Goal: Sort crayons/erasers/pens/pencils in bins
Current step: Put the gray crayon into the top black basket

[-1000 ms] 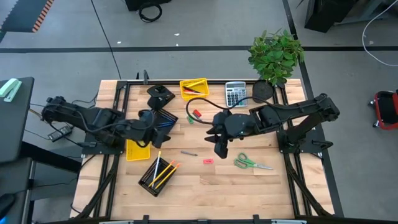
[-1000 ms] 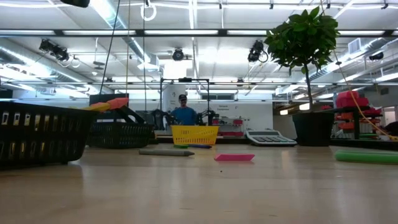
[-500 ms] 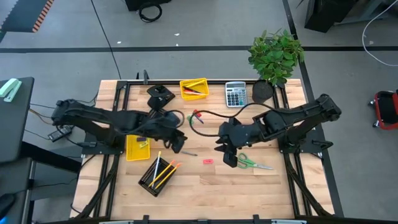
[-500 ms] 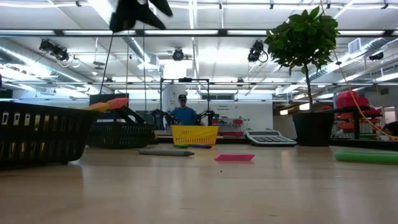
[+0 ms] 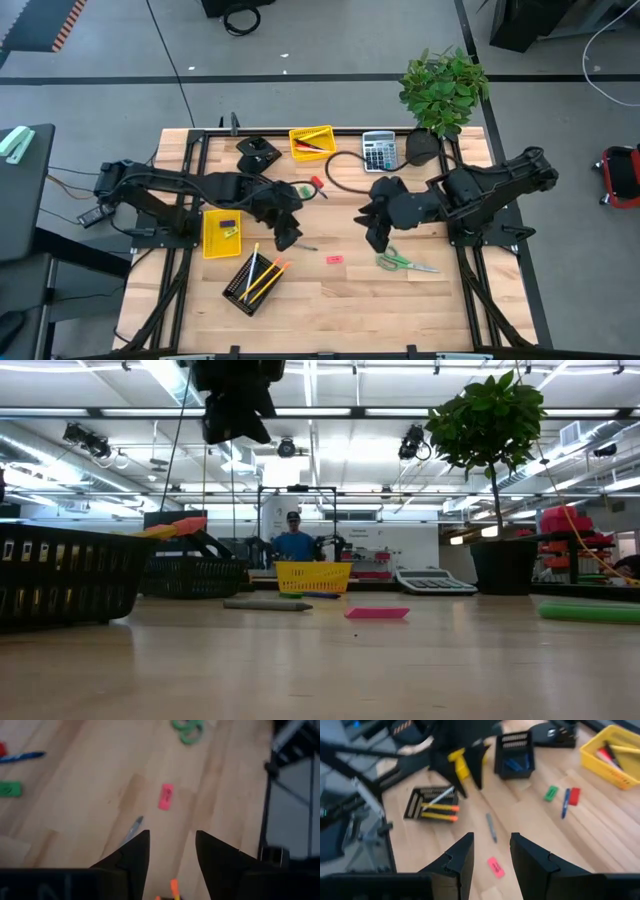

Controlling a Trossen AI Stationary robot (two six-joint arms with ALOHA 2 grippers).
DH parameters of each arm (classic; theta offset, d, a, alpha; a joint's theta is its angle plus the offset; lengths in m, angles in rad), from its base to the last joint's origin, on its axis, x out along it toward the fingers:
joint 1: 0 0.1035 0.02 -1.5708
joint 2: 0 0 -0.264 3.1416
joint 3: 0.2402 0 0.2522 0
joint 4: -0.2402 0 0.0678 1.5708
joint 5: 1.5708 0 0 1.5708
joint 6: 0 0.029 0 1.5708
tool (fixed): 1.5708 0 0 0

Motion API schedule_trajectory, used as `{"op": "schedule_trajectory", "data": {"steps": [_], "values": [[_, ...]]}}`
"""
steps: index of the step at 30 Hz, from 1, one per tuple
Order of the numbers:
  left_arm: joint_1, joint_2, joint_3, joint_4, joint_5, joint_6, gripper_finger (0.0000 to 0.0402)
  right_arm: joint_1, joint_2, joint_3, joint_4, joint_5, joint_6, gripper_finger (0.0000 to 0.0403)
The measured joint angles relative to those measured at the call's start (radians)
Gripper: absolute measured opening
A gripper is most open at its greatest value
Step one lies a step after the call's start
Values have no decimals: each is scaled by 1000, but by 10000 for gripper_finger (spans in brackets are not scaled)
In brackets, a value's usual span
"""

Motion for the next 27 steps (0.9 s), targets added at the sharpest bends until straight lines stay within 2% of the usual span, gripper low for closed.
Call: {"op": "schedule_trajectory", "data": {"steps": [7,9,12,16,24,27], "values": [[0,2,0,-113,84,283,180,-1,1,0,2,154,132,133],[0,3,0,-161,75,368,185,-9,7,0,2,199,180,133],[0,10,0,-203,13,450,194,-20,12,0,7,211,294,133],[11,28,0,-197,-12,480,207,-22,21,1,18,217,499,133],[9,148,0,-123,-11,473,216,-19,34,1,19,213,578,133],[10,191,0,-100,0,539,213,-19,34,1,18,212,590,133]]}}
